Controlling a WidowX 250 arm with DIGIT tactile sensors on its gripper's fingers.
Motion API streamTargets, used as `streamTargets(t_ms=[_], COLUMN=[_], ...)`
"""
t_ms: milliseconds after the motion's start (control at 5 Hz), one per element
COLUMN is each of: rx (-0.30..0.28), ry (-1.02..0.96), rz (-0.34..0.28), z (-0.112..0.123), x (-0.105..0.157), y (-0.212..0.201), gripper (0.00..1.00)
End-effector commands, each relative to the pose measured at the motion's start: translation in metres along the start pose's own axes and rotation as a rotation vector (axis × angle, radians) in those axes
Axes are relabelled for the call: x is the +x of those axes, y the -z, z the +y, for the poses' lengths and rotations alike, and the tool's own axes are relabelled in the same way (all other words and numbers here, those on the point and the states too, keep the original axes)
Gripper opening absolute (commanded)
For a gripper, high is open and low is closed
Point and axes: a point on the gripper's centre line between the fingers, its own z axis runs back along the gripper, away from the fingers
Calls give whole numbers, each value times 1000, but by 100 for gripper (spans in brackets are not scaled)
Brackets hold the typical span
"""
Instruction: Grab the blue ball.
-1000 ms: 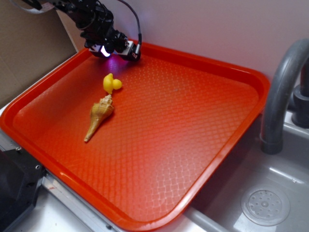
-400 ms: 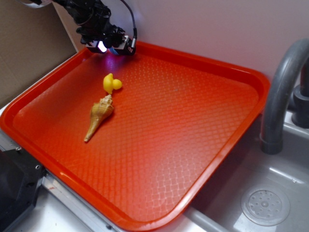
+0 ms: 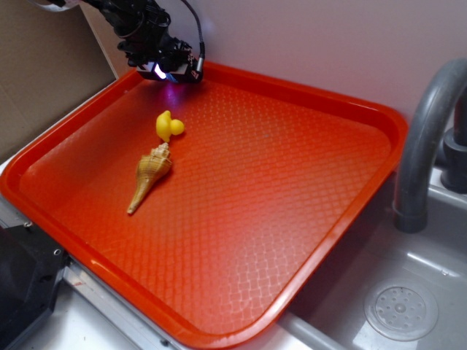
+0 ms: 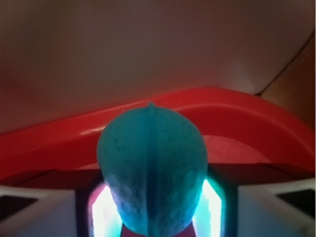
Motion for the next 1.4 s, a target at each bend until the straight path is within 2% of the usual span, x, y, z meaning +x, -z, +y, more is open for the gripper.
streamTargets(t_ms=[0,200,400,600,800,1000,1200], rx=[-14,-10,-59,-32,-19,-67,-25], ry=[37,44,79,181,172,170,145], rz=[-43,-15,94,225,238,255,223], z=[-5,-6,-28,-43,-50,-50,-52], x=[5,1,-22,-43,-43,-42,-43], y=[-24,-32,-91,-161,-210,-224,-215], gripper=[0,0,0,0,0,0,0])
